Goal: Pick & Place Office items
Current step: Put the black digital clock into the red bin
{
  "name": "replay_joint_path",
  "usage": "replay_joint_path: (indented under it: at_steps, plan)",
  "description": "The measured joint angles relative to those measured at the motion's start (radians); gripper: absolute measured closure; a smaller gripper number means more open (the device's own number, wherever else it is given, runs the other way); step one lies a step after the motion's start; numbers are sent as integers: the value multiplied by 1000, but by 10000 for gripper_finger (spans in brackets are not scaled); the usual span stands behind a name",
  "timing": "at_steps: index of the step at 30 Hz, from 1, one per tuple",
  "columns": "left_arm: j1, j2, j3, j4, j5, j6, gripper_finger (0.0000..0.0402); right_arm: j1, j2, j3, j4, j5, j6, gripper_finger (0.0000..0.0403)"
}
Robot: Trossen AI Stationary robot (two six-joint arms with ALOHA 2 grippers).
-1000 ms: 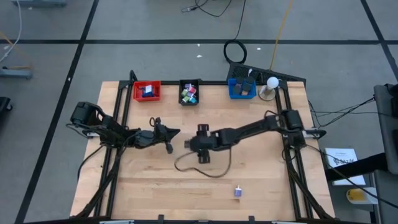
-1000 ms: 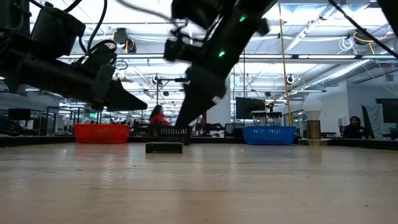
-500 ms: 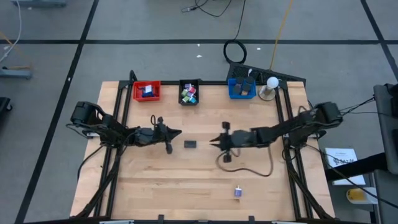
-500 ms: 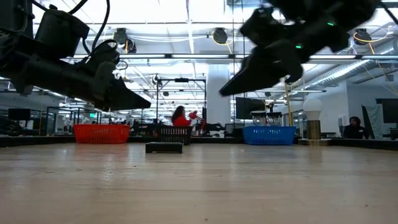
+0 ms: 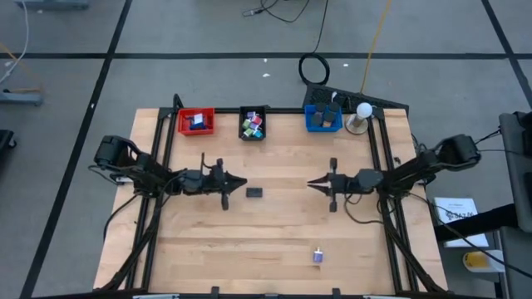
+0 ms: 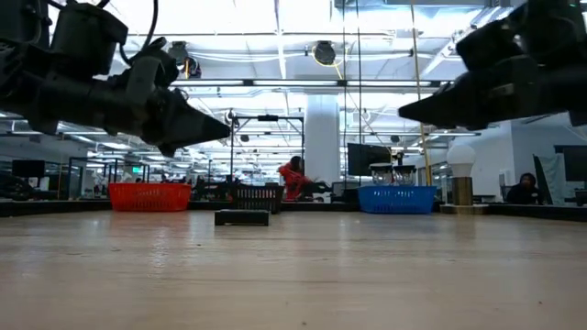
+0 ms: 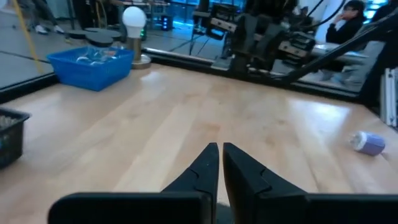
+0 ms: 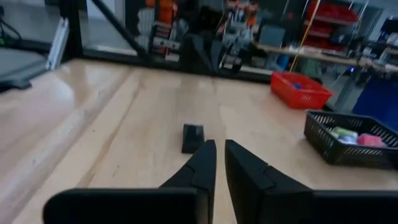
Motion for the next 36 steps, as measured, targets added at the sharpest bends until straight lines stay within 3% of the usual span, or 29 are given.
replay_joint_path:
  at_steps: [4, 8, 23, 29, 36]
  plan:
    - [3, 0, 38, -50, -5, 40, 371, 0, -22, -62, 62, 0, 1, 375]
    - [-3, 0, 95, -161, -1, 81, 340, 0, -26, -85, 80, 0, 32, 384]
    - [-50, 0, 553, -1168, 3, 50, 150, 0, -26, -86, 74, -2, 50, 399]
    - [-36, 0, 582, -1240, 53, 43, 112, 0, -26, -87, 74, -2, 50, 401]
    - [28, 45, 581, -1298, 105, 64, 106, 0, -26, -87, 73, -2, 57, 402]
